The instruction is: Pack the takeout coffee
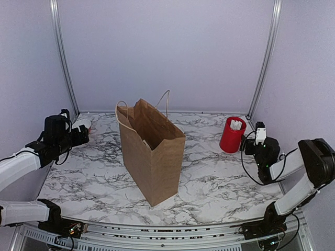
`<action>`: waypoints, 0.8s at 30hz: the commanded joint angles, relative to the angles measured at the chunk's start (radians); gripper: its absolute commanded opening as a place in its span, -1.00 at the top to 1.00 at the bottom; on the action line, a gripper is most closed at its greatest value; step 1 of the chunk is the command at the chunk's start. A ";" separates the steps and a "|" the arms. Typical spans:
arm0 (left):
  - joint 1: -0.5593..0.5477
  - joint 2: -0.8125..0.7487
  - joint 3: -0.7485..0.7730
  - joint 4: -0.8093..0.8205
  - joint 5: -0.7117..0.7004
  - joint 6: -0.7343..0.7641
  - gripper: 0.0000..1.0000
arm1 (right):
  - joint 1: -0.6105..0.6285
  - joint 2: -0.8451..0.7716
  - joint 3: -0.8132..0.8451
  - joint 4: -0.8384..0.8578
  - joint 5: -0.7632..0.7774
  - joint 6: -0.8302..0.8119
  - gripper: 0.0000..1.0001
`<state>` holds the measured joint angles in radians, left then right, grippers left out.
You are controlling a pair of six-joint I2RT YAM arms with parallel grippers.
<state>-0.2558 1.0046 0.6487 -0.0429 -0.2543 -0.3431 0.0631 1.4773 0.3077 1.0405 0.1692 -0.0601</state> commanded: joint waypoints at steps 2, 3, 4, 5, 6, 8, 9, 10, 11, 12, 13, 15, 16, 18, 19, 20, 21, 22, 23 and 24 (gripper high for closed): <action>0.004 0.005 -0.087 0.227 -0.160 0.043 -0.98 | -0.014 0.124 -0.100 0.365 0.022 -0.032 -1.00; 0.005 0.008 -0.101 0.244 -0.178 0.050 -0.98 | -0.022 0.096 -0.090 0.297 0.015 -0.016 -1.00; 0.004 0.013 -0.114 0.268 -0.194 0.066 -0.98 | -0.027 0.116 -0.093 0.327 0.022 -0.014 -0.99; 0.005 0.027 -0.127 0.292 -0.214 0.081 -0.98 | -0.029 0.135 -0.090 0.364 0.028 -0.018 -1.00; 0.004 0.043 -0.137 0.313 -0.241 0.096 -0.99 | -0.029 0.110 -0.076 0.279 0.024 -0.009 -1.00; 0.008 0.088 -0.154 0.358 -0.303 0.144 -0.98 | -0.032 0.127 -0.083 0.339 0.019 -0.015 -1.00; 0.014 0.114 -0.158 0.377 -0.335 0.161 -0.98 | -0.032 0.126 -0.084 0.331 0.019 -0.018 -0.99; 0.027 0.147 -0.158 0.395 -0.352 0.170 -0.98 | -0.032 0.110 -0.079 0.290 0.022 -0.010 -0.99; 0.040 0.181 -0.158 0.415 -0.363 0.175 -0.98 | -0.032 0.109 -0.078 0.287 0.022 -0.008 -0.99; 0.056 0.213 -0.158 0.453 -0.375 0.180 -0.99 | -0.032 0.121 -0.081 0.317 0.021 -0.014 -1.00; 0.066 0.246 -0.161 0.477 -0.396 0.184 -0.99 | -0.032 0.127 -0.084 0.337 0.022 -0.018 -1.00; 0.086 0.296 -0.183 0.596 -0.431 0.190 -0.98 | -0.032 0.115 -0.078 0.298 0.024 -0.009 -1.00; 0.096 0.313 -0.204 0.669 -0.431 0.202 -0.98 | -0.032 0.114 -0.079 0.297 0.023 -0.009 -1.00; 0.111 0.348 -0.255 0.800 -0.425 0.214 -0.98 | -0.032 0.122 -0.082 0.319 0.022 -0.014 -1.00; 0.115 0.367 -0.271 0.849 -0.423 0.227 -0.98 | -0.032 0.122 -0.082 0.319 0.022 -0.014 -0.99; 0.115 0.389 -0.285 0.897 -0.429 0.242 -0.98 | -0.032 0.120 -0.081 0.314 0.022 -0.012 -1.00; 0.117 0.407 -0.293 0.939 -0.443 0.256 -0.98 | -0.032 0.121 -0.080 0.313 0.022 -0.012 -1.00; 0.118 0.410 -0.292 0.940 -0.455 0.248 -0.98 | -0.032 0.123 -0.080 0.316 0.022 -0.013 -1.00; 0.122 0.410 -0.307 0.979 -0.451 0.247 -0.98 | -0.033 0.122 -0.079 0.316 0.022 -0.014 -0.99; 0.126 0.406 -0.325 1.019 -0.432 0.251 -0.98 | -0.032 0.122 -0.080 0.316 0.022 -0.013 -1.00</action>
<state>-0.1425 1.4059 0.3576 0.7269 -0.6666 -0.1265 0.0399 1.6009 0.2108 1.3277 0.1848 -0.0761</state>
